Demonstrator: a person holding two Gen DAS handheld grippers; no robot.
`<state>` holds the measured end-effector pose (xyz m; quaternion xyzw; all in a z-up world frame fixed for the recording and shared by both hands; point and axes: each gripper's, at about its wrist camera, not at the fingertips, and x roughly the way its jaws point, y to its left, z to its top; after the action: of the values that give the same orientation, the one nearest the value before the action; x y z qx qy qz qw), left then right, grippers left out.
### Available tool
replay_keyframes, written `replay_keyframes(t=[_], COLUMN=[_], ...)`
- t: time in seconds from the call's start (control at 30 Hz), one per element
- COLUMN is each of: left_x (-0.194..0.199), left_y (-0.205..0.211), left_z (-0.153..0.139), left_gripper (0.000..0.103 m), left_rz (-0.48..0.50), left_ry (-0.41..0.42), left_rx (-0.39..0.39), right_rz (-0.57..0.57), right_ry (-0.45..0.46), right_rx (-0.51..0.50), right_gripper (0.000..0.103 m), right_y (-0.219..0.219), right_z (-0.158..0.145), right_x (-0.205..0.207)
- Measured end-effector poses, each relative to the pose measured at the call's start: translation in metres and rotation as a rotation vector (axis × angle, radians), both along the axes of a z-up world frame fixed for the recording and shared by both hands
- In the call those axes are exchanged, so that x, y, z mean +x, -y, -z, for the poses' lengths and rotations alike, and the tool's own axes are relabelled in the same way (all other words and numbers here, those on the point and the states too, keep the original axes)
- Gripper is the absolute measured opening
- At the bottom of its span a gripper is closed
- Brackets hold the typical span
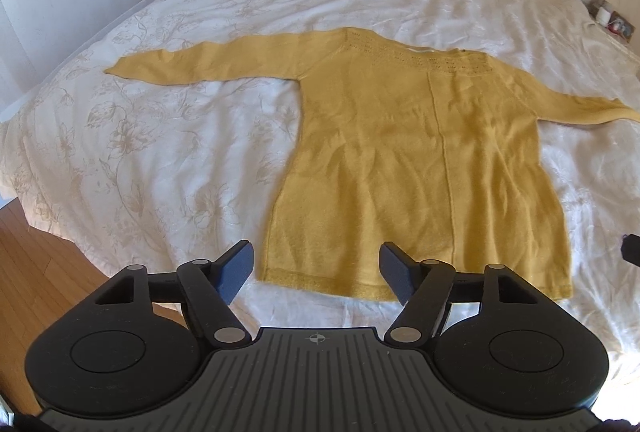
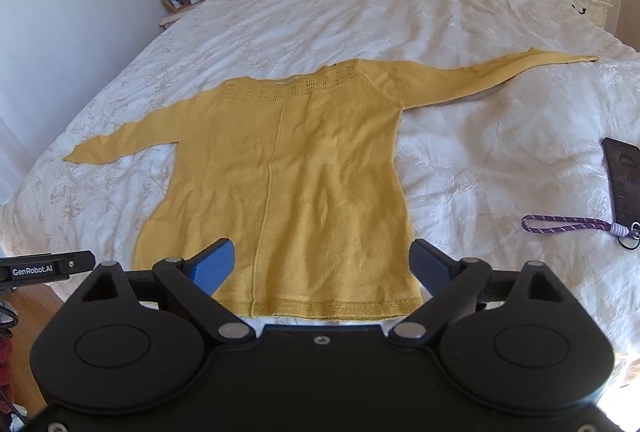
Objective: Fold small clothes
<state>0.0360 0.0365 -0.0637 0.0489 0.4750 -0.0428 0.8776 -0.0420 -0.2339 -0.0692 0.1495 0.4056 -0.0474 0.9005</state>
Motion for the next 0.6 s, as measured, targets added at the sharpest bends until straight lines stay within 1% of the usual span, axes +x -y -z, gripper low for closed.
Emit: replay_keyframes(t=[0.03, 0.13, 0.2, 0.3, 0.43, 0.6], left_x=[0.003, 0.015, 0.026, 0.041, 0.060, 0.077], left_y=[-0.006, -0.017, -0.024, -0.031, -0.037, -0.042], left_z=[0.006, 0.024, 0.038, 0.062, 0.093, 0.116], left_gripper=[0.068, 0.067, 0.067, 0.067, 0.067, 0.067], left_rz=[0.000, 0.009, 0.015, 0.057, 0.112, 0.167], left_ry=[0.001, -0.012, -0.026, -0.034, -0.060, -0.096], left_rx=[0.003, 0.029, 0.051, 0.080, 0.117, 0.085], right_rz=[0.003, 0.010, 0.013, 0.026, 0.060, 0.081], right_ry=[-0.006, -0.024, -0.061, -0.120, -0.189, -0.261], right_rx=[-0.010, -0.035, -0.044, -0.029, 0.005, 0.019], right_gripper=[0.092, 0.087, 0.078, 0.073, 0.072, 0.072], right_y=[0.002, 0.008, 0.014, 0.025, 0.038, 0.046], right_z=[0.006, 0.026, 0.041, 0.066, 0.094, 0.121], right_x=[0.002, 0.007, 0.013, 0.023, 0.037, 0.054])
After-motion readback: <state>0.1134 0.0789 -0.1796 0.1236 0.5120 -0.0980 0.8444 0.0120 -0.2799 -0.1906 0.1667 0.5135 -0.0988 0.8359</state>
